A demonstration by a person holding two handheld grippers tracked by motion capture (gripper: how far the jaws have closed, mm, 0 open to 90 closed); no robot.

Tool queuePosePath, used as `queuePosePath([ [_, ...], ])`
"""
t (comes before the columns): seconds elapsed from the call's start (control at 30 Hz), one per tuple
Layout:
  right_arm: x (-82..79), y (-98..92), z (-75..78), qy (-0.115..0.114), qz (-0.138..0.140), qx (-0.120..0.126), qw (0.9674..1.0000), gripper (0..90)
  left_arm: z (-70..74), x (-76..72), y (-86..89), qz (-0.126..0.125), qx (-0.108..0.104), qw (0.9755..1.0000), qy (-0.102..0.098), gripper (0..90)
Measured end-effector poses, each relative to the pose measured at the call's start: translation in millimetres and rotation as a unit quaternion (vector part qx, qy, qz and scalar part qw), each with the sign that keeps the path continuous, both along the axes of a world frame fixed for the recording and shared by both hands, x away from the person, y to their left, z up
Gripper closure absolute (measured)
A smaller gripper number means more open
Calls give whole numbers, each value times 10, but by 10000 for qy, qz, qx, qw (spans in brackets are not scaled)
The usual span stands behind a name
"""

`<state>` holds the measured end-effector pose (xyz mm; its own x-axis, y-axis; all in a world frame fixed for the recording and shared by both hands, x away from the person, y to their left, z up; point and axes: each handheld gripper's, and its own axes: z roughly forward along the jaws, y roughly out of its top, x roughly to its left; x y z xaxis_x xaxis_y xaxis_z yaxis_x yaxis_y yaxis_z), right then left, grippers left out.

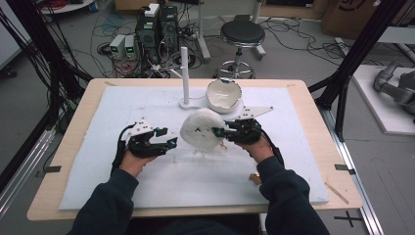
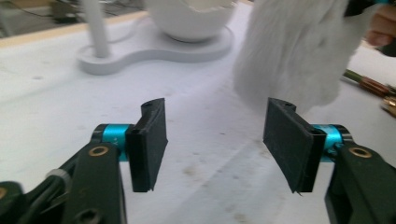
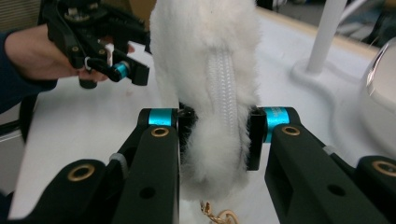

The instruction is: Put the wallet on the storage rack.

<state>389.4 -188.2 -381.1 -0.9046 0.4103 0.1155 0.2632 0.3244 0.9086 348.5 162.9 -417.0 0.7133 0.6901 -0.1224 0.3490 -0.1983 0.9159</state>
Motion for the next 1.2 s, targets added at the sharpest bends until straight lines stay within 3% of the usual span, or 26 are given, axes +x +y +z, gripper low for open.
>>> queuePosePath([
  [0.07, 35, 21, 40, -55, 1, -20, 10000, 742, 12, 14, 97, 215, 2, 9997, -75, 371],
  [0.1, 117, 70, 136, -218, -30, -100, 9997, 742, 12, 24, 172, 302, -3, 9995, -98, 338],
  [0.3, 362, 161, 380, -422, -132, -217, 9988, 742, 33, 36, 381, 571, -170, 9979, -267, 278],
  [0.4, 475, 196, 515, -594, -196, -292, 9976, 742, 23, 47, 460, 673, -222, 9972, -221, 277],
  [0.53, 624, 226, 691, -917, -269, -459, 9944, 742, 5, 54, 484, 704, -206, 9972, -174, 277],
  [0.67, 740, 230, 792, -1057, -348, -561, 9922, 742, -15, 60, 475, 672, -187, 9975, -123, 277],
  [0.7, 823, 214, 837, -1231, -455, -575, 9897, 742, -22, 62, 470, 646, -188, 9977, -102, 277],
  [0.9, 1001, 143, 881, -1291, -663, -643, 9873, 742, -42, 51, 468, 606, -183, 9980, -70, 278],
  [0.93, 1075, 104, 893, -1337, -750, -766, 9852, 742, -47, 47, 470, 619, -179, 9979, -46, 277],
  [0.97, 1075, 104, 893, -1337, -750, -766, 9852, 742, -51, 45, 474, 611, -173, 9980, -39, 277],
  [1.03, 1168, 45, 894, -1536, -856, -996, 9794, 742, -64, 38, 487, 634, -197, 9978, 5, 277],
  [1.07, 1168, 45, 894, -1536, -856, -996, 9794, 742, -64, 38, 487, 634, -197, 9978, 5, 278],
  [1.1, 1217, -15, 873, -1593, -965, -1093, 9764, 741, -69, 35, 492, 651, -216, 9976, 5, 278],
  [1.17, 1229, -34, 862, -1606, -994, -1139, 9754, 741, -72, 32, 502, 656, -245, 9975, 14, 277],
  [1.2, 1257, -73, 820, -1627, -1016, -1341, 9722, 741, -75, 28, 510, 659, -244, 9975, 32, 278],
])
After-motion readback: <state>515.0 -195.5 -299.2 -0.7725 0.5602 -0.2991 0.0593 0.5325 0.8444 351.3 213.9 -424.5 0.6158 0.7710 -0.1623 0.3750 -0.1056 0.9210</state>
